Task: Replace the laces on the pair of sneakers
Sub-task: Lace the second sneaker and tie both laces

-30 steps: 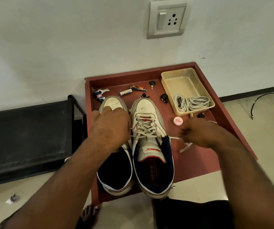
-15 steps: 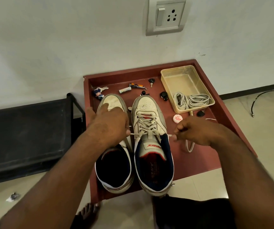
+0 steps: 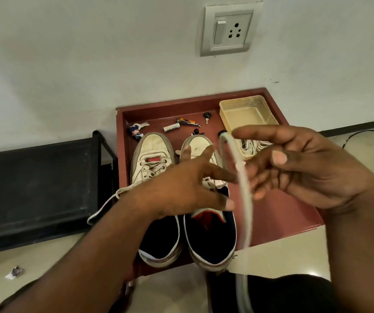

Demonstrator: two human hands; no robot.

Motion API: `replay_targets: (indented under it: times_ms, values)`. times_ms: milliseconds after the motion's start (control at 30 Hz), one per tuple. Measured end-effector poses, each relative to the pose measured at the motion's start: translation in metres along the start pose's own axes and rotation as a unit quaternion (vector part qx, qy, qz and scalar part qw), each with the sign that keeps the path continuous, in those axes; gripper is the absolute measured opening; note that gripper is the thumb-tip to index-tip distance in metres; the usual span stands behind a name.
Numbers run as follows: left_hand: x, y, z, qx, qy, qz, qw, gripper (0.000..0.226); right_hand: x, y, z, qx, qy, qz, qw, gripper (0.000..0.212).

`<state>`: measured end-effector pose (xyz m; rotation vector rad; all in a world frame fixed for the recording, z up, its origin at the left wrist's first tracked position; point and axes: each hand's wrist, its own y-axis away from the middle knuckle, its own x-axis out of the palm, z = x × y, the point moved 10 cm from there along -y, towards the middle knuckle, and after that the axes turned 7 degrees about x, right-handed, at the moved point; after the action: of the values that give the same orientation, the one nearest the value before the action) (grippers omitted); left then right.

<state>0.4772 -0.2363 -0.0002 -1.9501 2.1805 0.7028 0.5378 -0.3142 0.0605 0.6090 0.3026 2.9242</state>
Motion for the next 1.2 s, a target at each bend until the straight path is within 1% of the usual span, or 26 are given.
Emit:
replay_targets:
  times_ms: [67, 133, 200, 267, 300, 367, 433, 467, 500, 567, 633, 700, 733, 800, 900, 933, 967, 1033, 1067, 1100, 1133, 1167, 1200]
  values:
    - [0.008, -0.007, -0.004, 0.031, 0.015, -0.014, 0.999, 0.040, 0.002, -0.009, 0.003, -0.027, -0.017, -0.018, 0.999, 0.053]
    - [0.005, -0.007, -0.006, 0.028, 0.057, -0.040, 0.997, 0.037, -0.002, -0.015, 0.003, -0.043, -0.028, -0.058, 0.997, 0.053]
    - [0.001, -0.006, -0.004, 0.018, 0.079, -0.056, 0.995, 0.033, -0.013, -0.017, 0.000, -0.051, -0.021, -0.120, 0.991, 0.052]
    - [-0.006, -0.003, -0.002, 0.009, 0.022, -0.059, 0.998, 0.032, -0.033, -0.016, -0.006, -0.050, 0.030, -0.209, 0.976, 0.047]
    - [-0.013, -0.001, 0.000, 0.002, -0.008, -0.069, 0.998, 0.031, -0.043, -0.015, -0.012, -0.040, 0.063, -0.249, 0.965, 0.041]
    - [-0.037, 0.006, -0.004, 0.001, -0.012, -0.123, 0.992, 0.025, -0.055, -0.016, -0.026, 0.001, 0.119, -0.292, 0.949, 0.027]
    - [-0.069, 0.018, -0.011, 0.021, -0.001, -0.216, 0.976, 0.028, -0.052, -0.022, -0.041, 0.048, 0.147, -0.273, 0.949, 0.026]
    - [-0.081, 0.024, -0.014, 0.033, -0.004, -0.257, 0.966, 0.032, -0.046, -0.028, -0.049, 0.072, 0.151, -0.249, 0.954, 0.032]
    - [-0.089, 0.027, -0.016, 0.043, -0.009, -0.282, 0.959, 0.038, -0.039, -0.033, -0.056, 0.091, 0.153, -0.222, 0.959, 0.038]
    - [-0.091, 0.027, -0.015, 0.038, -0.040, -0.292, 0.955, 0.044, -0.027, -0.043, -0.061, 0.103, 0.165, -0.185, 0.963, 0.040]
    - [-0.092, 0.028, -0.009, 0.008, -0.116, -0.311, 0.943, 0.040, -0.025, -0.046, -0.059, 0.090, 0.177, -0.175, 0.964, 0.036]
    - [-0.105, 0.036, -0.002, -0.039, -0.197, -0.347, 0.916, 0.025, -0.031, -0.044, -0.056, 0.086, 0.176, -0.187, 0.963, 0.032]
    - [-0.112, 0.039, 0.002, -0.070, -0.239, -0.353, 0.902, 0.018, -0.037, -0.040, -0.055, 0.085, 0.172, -0.194, 0.962, 0.029]
    - [-0.121, 0.041, 0.010, -0.108, -0.323, -0.325, 0.882, 0.015, -0.053, -0.031, -0.054, 0.080, 0.156, -0.227, 0.958, 0.022]
    - [-0.122, 0.038, 0.018, -0.100, -0.356, -0.259, 0.892, 0.008, -0.084, -0.014, -0.060, 0.098, 0.141, -0.301, 0.938, 0.018]
    - [-0.123, 0.039, 0.021, -0.101, -0.354, -0.243, 0.898, 0.007, -0.092, -0.011, -0.065, 0.116, 0.167, -0.320, 0.925, 0.015]
    - [-0.123, 0.039, 0.020, -0.095, -0.346, -0.232, 0.904, 0.007, -0.096, -0.009, -0.068, 0.142, 0.219, -0.333, 0.906, 0.012]
    - [-0.119, 0.038, 0.016, -0.070, -0.313, -0.226, 0.920, 0.010, -0.101, -0.010, -0.075, 0.205, 0.360, -0.324, 0.851, 0.009]
    - [-0.114, 0.035, 0.014, -0.059, -0.289, -0.220, 0.930, 0.013, -0.097, -0.013, -0.077, 0.224, 0.407, -0.312, 0.829, 0.018]
    - [-0.105, 0.030, 0.012, -0.051, -0.268, -0.210, 0.939, 0.014, -0.090, -0.019, -0.077, 0.221, 0.420, -0.300, 0.828, 0.036]
    - [-0.095, 0.024, 0.006, -0.040, -0.256, -0.201, 0.945, 0.012, -0.079, -0.026, -0.073, 0.195, 0.396, -0.285, 0.851, 0.051]
    - [-0.085, 0.019, -0.001, -0.023, -0.251, -0.196, 0.948, 0.010, -0.064, -0.034, -0.068, 0.163, 0.352, -0.263, 0.883, 0.058]
    - [-0.078, 0.015, -0.008, -0.006, -0.247, -0.195, 0.949, 0.010, -0.049, -0.042, -0.064, 0.129, 0.310, -0.234, 0.913, 0.055]
